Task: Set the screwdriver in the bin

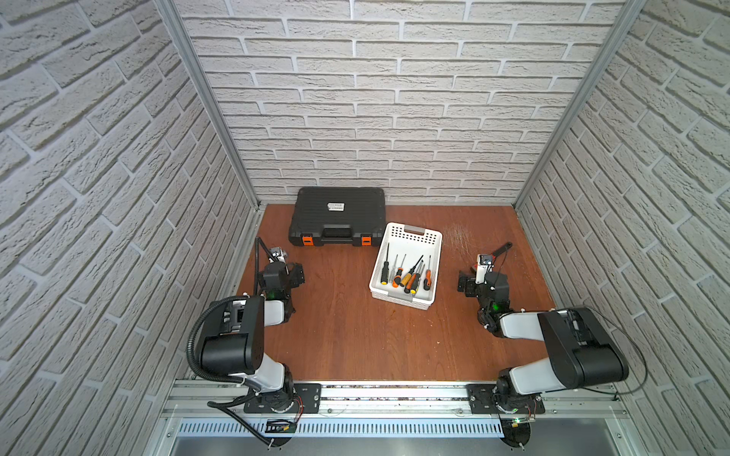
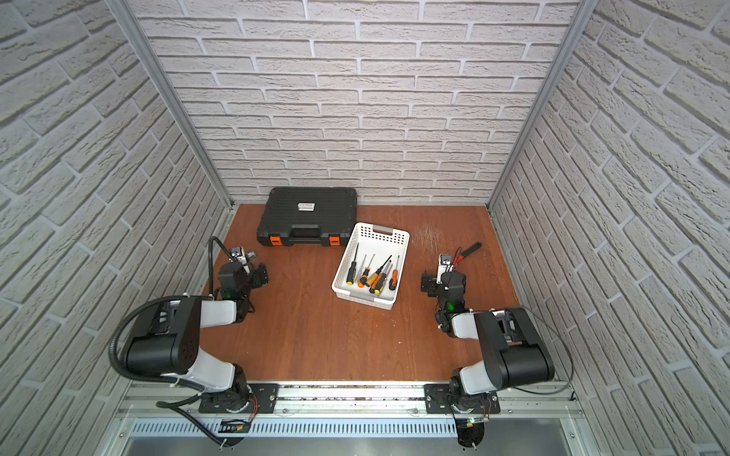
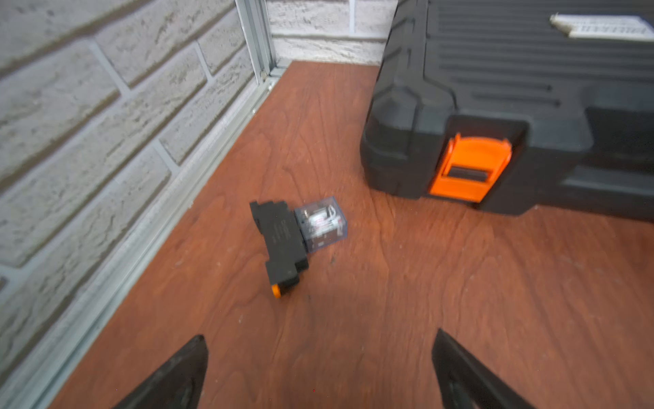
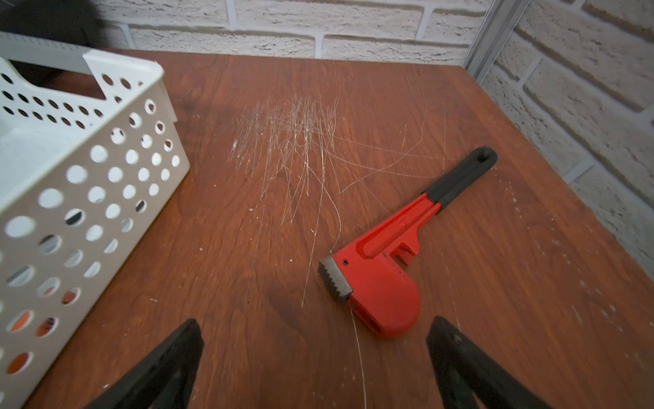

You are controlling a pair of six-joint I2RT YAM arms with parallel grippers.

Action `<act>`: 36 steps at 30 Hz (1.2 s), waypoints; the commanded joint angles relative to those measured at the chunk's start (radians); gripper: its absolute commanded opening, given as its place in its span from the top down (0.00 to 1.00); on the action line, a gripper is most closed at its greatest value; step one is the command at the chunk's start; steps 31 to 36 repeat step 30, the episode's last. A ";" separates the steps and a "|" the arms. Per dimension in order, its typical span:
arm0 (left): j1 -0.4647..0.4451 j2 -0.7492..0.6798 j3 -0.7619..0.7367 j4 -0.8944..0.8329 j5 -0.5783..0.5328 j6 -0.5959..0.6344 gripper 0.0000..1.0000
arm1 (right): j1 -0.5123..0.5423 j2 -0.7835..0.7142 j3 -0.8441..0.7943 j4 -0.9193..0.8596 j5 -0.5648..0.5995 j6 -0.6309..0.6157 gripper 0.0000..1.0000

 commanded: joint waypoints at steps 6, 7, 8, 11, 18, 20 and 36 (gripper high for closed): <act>-0.012 0.022 -0.022 0.175 0.006 0.025 0.02 | -0.004 -0.024 0.026 0.083 -0.039 0.004 0.00; -0.012 0.020 -0.021 0.171 0.006 0.024 0.02 | -0.004 -0.025 0.027 0.078 -0.039 0.002 0.00; -0.013 0.021 -0.021 0.169 0.003 0.025 0.02 | -0.004 -0.026 0.029 0.077 -0.039 0.003 0.00; -0.014 0.021 -0.024 0.175 0.003 0.027 0.02 | -0.004 -0.032 0.038 0.051 -0.065 -0.017 0.00; -0.015 0.022 -0.024 0.176 0.002 0.027 0.02 | -0.003 -0.038 0.042 0.035 -0.064 -0.007 0.00; -0.014 0.021 -0.021 0.173 0.003 0.027 0.02 | -0.003 -0.038 0.042 0.035 -0.064 -0.006 0.00; -0.015 0.022 -0.021 0.171 0.003 0.026 0.02 | -0.004 -0.038 0.042 0.035 -0.064 -0.006 0.00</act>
